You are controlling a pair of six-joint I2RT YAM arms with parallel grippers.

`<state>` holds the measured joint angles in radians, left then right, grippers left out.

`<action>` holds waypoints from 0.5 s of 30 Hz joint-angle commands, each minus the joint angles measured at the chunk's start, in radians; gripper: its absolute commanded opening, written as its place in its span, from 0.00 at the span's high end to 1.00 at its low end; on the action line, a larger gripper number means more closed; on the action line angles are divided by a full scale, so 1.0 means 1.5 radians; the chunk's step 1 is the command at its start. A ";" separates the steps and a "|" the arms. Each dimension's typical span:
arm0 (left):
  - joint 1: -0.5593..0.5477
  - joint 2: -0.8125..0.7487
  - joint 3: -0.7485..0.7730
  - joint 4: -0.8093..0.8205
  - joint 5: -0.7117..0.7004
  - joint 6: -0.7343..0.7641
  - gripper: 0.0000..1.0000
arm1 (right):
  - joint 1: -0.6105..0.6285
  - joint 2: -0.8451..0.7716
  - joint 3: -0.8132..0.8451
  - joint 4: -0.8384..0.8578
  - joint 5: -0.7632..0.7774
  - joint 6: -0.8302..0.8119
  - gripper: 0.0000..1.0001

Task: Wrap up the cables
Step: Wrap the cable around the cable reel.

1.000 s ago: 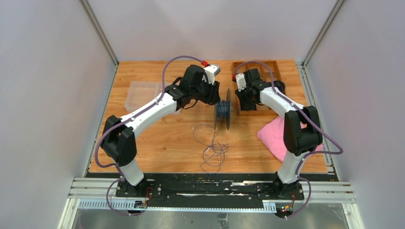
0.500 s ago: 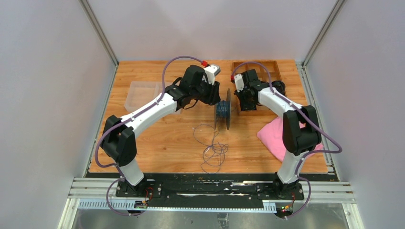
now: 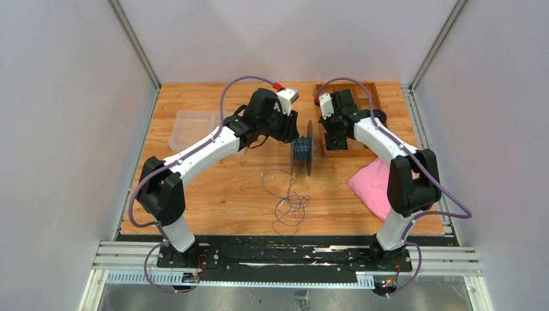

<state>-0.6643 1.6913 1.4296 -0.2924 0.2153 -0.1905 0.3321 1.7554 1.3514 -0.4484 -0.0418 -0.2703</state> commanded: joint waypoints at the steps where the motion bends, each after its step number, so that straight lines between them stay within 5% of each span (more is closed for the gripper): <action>1: -0.004 -0.016 -0.010 0.009 -0.004 0.007 0.55 | 0.009 -0.018 0.020 -0.018 0.008 -0.010 0.93; 10: -0.005 -0.017 -0.010 0.010 -0.003 0.005 0.55 | 0.012 -0.032 -0.026 -0.024 -0.017 0.012 0.75; 15: -0.004 -0.015 -0.010 0.010 -0.001 0.003 0.55 | 0.012 -0.018 -0.035 -0.025 -0.030 0.026 0.74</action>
<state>-0.6643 1.6913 1.4281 -0.2905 0.2157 -0.1909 0.3332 1.7374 1.3201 -0.4622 -0.0608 -0.2577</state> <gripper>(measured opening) 0.447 0.259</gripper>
